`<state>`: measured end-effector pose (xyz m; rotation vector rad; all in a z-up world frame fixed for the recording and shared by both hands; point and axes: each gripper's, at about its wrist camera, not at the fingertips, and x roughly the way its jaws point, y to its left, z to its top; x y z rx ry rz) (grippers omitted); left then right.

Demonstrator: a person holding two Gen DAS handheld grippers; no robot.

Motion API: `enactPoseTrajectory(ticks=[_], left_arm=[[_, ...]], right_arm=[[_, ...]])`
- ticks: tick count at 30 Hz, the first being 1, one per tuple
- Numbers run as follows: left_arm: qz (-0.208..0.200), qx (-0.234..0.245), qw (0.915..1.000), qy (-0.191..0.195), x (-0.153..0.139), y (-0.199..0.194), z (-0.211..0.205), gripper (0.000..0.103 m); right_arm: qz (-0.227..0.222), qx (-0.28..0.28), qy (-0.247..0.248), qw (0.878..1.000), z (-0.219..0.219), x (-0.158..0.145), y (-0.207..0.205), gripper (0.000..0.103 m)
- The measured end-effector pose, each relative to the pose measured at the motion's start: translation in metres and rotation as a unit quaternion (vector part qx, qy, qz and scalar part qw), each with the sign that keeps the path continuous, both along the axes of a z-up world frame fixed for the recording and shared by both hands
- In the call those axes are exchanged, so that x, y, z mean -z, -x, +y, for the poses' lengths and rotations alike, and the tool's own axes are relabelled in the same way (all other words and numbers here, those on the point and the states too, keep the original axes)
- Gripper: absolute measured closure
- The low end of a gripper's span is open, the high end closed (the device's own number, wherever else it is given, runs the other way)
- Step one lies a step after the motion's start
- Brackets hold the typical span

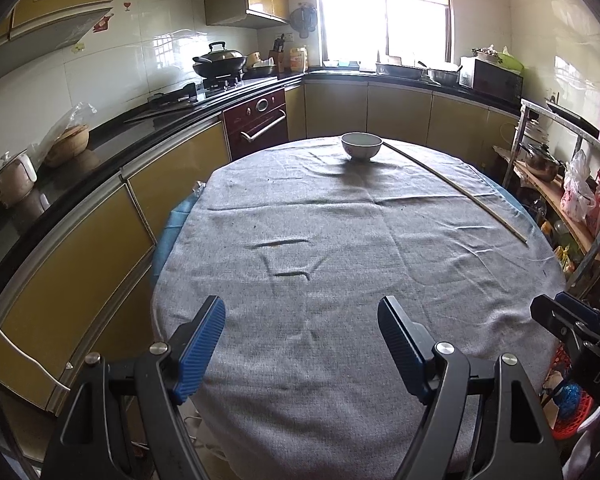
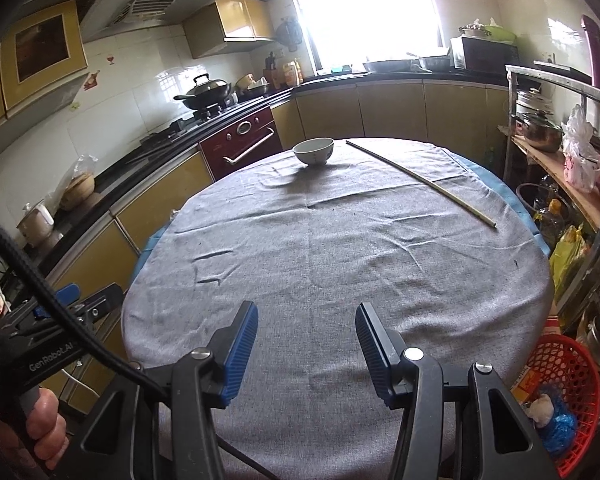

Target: Collect trash

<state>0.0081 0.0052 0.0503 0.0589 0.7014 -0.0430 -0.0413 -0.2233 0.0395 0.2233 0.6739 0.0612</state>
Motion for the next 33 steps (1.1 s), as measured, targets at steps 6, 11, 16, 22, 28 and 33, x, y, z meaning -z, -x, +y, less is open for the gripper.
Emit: enactPoseTrajectory(ticks=[6, 11, 16, 22, 28, 33], left_arm=[[0.003, 0.003, 1.0, 0.002, 0.003, -0.001, 0.006, 0.024], [0.011, 0.003, 0.9999, 0.005, 0.008, 0.001, 0.012, 0.024], [0.012, 0.004, 0.9999, 0.004, 0.008, 0.005, 0.016, 0.024], [0.008, 0.004, 1.0, -0.001, 0.006, 0.014, 0.02, 0.024], [0.005, 0.003, 1.0, -0.002, 0.002, 0.019, 0.02, 0.024], [0.001, 0.008, 0.9999, -0.008, -0.001, 0.022, 0.012, 0.024]], right_arm=[[0.007, 0.002, 0.003, 1.0, 0.007, 0.003, -0.003, 0.048], [0.015, -0.001, 0.006, 1.0, 0.014, 0.008, -0.003, 0.048], [0.022, -0.008, 0.008, 1.0, 0.023, 0.013, -0.002, 0.048], [0.021, -0.018, 0.007, 1.0, 0.034, 0.013, 0.0, 0.048], [0.017, -0.028, 0.009, 0.999, 0.041, 0.012, 0.004, 0.048], [0.013, -0.025, 0.004, 1.0, 0.035, 0.011, 0.007, 0.048]])
